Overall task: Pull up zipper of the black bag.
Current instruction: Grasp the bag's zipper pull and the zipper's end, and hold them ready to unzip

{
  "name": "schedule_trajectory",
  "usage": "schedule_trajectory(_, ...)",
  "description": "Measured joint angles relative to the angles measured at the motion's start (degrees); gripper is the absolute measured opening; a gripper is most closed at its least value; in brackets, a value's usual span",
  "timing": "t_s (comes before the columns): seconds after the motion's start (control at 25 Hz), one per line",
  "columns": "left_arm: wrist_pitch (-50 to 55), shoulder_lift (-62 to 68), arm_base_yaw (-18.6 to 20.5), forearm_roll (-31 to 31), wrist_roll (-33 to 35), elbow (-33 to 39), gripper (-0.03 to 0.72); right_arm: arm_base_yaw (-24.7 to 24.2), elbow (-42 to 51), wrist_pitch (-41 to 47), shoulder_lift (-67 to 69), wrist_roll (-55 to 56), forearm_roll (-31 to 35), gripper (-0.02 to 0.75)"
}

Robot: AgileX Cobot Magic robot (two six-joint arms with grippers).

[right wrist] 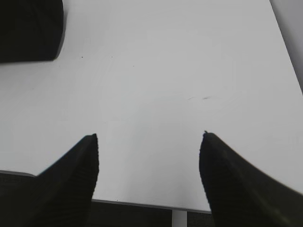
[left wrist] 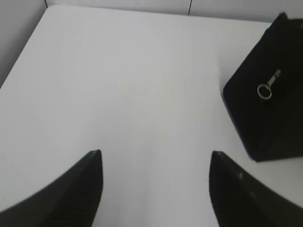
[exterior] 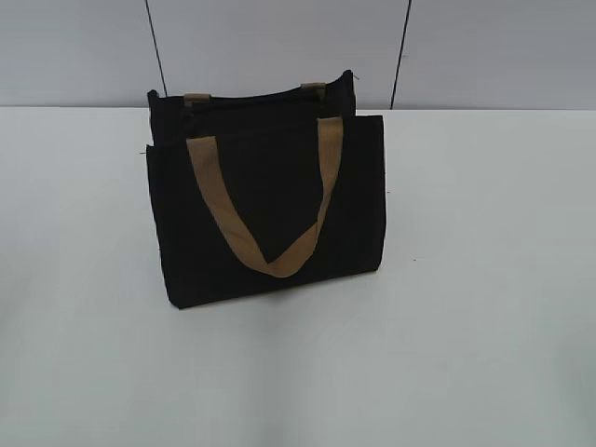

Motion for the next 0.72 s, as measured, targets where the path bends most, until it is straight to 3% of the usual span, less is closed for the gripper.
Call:
schedule_trajectory(0.2, -20.59, 11.22, -0.08, -1.56, 1.74, 2.83, 0.527, 0.0, 0.0, 0.01, 0.0, 0.0, 0.0, 0.508)
schedule_trajectory(0.48, -61.46, 29.8, -2.94, -2.14, 3.76, 11.9, 0.527, 0.0, 0.0, 0.01, 0.0, 0.0, 0.0, 0.508)
schedule_trajectory(0.72, -77.83, 47.31, -6.3, -2.31, 2.28, 13.29, 0.527, 0.0, 0.0, 0.06, 0.0, 0.0, 0.0, 0.508)
